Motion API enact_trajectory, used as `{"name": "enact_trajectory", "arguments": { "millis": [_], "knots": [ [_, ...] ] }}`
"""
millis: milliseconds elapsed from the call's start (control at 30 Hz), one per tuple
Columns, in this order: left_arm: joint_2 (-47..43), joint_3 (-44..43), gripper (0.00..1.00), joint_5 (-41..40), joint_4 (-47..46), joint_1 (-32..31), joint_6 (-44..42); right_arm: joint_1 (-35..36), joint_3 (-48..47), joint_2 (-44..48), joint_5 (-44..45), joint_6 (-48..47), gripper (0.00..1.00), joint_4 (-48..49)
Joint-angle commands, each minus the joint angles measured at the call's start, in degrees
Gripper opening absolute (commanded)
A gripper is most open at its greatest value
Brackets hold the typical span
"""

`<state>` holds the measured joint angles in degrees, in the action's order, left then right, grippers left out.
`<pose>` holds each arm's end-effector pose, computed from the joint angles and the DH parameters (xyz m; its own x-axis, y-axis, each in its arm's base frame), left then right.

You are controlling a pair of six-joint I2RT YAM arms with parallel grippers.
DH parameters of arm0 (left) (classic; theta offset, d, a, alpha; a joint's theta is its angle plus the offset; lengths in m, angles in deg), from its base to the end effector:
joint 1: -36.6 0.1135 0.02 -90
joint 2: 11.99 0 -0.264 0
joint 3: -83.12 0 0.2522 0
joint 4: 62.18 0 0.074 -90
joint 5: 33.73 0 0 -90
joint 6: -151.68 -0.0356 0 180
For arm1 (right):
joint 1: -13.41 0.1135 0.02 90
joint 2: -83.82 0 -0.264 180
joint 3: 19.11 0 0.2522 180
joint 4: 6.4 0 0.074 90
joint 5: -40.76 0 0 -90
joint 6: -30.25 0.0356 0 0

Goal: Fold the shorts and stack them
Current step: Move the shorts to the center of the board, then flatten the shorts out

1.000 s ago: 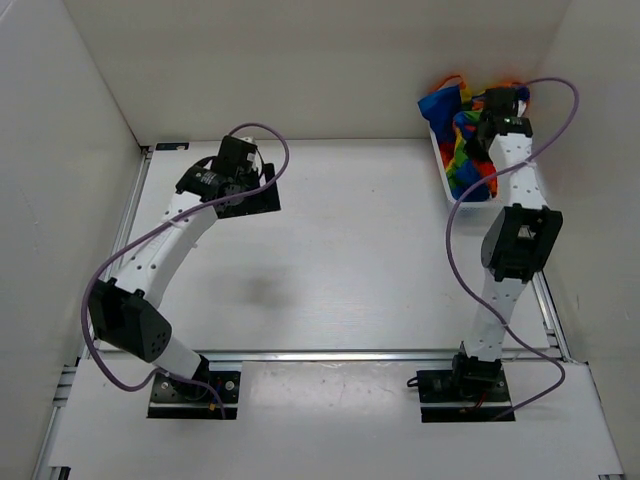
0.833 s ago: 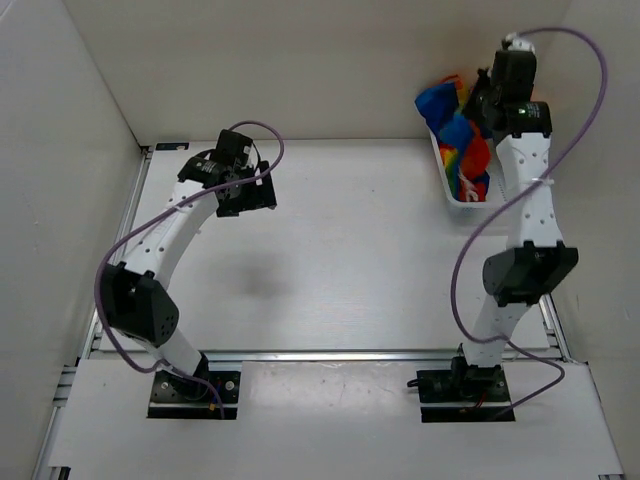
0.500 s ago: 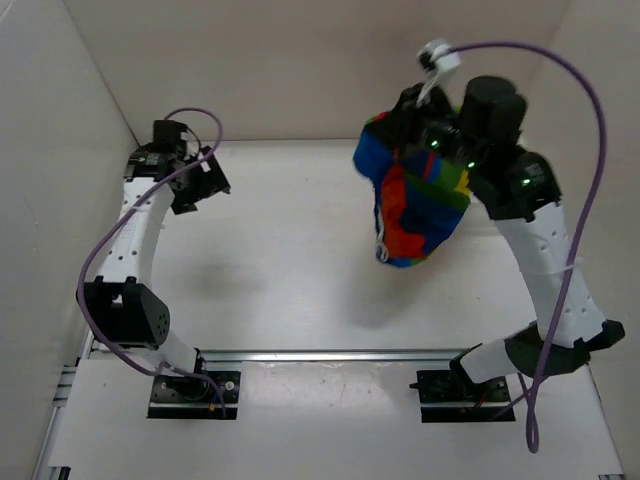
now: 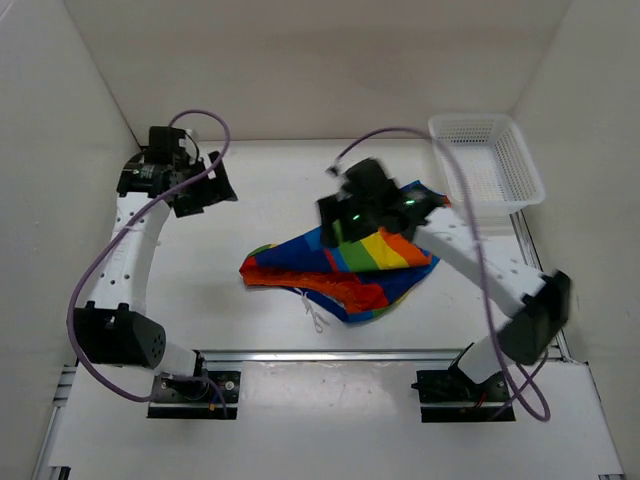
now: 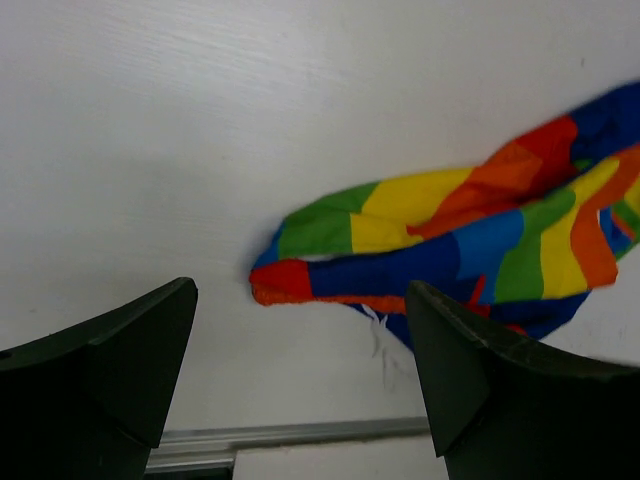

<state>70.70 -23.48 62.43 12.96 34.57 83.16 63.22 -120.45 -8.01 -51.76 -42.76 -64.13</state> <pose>0.2852 -0.0139 0.3923 -0.7625 -0.3373 -0.5521 -0.1901 0.9325 -0.3071 0.2248 0.2685 0.3373 -0.6887 -0.3629 -0.6276 -0.6073 0.7616 0.2260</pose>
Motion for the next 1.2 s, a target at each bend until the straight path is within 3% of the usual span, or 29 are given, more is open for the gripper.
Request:
{"name": "enact_trajectory", "arguments": {
  "millis": [0,67,133,200,333,467,633,667,733,767,833,1033,1100,1167],
  "knots": [
    [-1.7,5.3,0.96,3.2,1.5,-6.7,-3.2,-11.5,2.3,14.9,6.3,5.1,0.75,0.5],
    [-2.5,11.8,1.00,2.3,-0.1,-8.8,-0.8,-17.8,5.3,17.0,5.7,6.2,0.65,0.0],
    [-3.2,16.6,1.00,2.3,-2.4,-10.3,1.5,-21.8,9.0,17.7,2.0,6.7,0.65,-0.6],
    [-3.2,22.5,1.00,-2.0,-5.7,-12.8,6.0,-23.3,10.8,17.7,0.3,8.2,0.81,-1.5],
    [-1.6,30.3,1.00,-8.9,-10.8,-15.3,11.0,-24.0,13.1,12.7,-3.4,9.5,0.93,-1.5],
    [0.1,32.8,1.00,-8.3,-15.0,-15.3,13.9,-24.7,11.6,5.9,-2.7,10.2,0.96,0.8],
    [8.2,31.8,0.98,-4.1,-19.0,-15.3,12.5,-26.0,0.1,-8.6,-0.4,11.4,1.00,2.7],
    [9.5,31.0,0.95,-3.6,-19.0,-15.3,12.5,-26.0,-2.1,-10.6,1.3,12.1,1.00,1.9],
    [11.9,29.3,0.76,-2.5,-19.5,-15.3,11.3,-27.4,-6.2,-16.4,4.4,12.1,1.00,0.0],
    [13.4,29.3,0.49,-2.5,-19.5,-15.3,11.3,-27.4,-10.2,-18.2,4.9,12.6,1.00,-0.5],
    [14.7,28.8,0.11,-3.0,-19.5,-15.3,11.3,-28.2,-13.0,-23.0,4.9,14.2,1.00,-0.5],
    [14.4,26.3,0.10,-1.8,-19.5,-15.3,10.8,-28.2,-22.2,-33.6,3.8,21.9,0.95,-1.7],
    [12.6,25.8,0.10,-1.1,-19.5,-15.3,10.3,-28.2,-23.6,-34.9,0.2,22.5,0.85,-0.1],
    [11.5,24.4,0.10,-0.4,-19.0,-15.3,9.6,-28.2,-24.2,-35.5,-2.6,22.5,0.67,2.5]
  ]
}}
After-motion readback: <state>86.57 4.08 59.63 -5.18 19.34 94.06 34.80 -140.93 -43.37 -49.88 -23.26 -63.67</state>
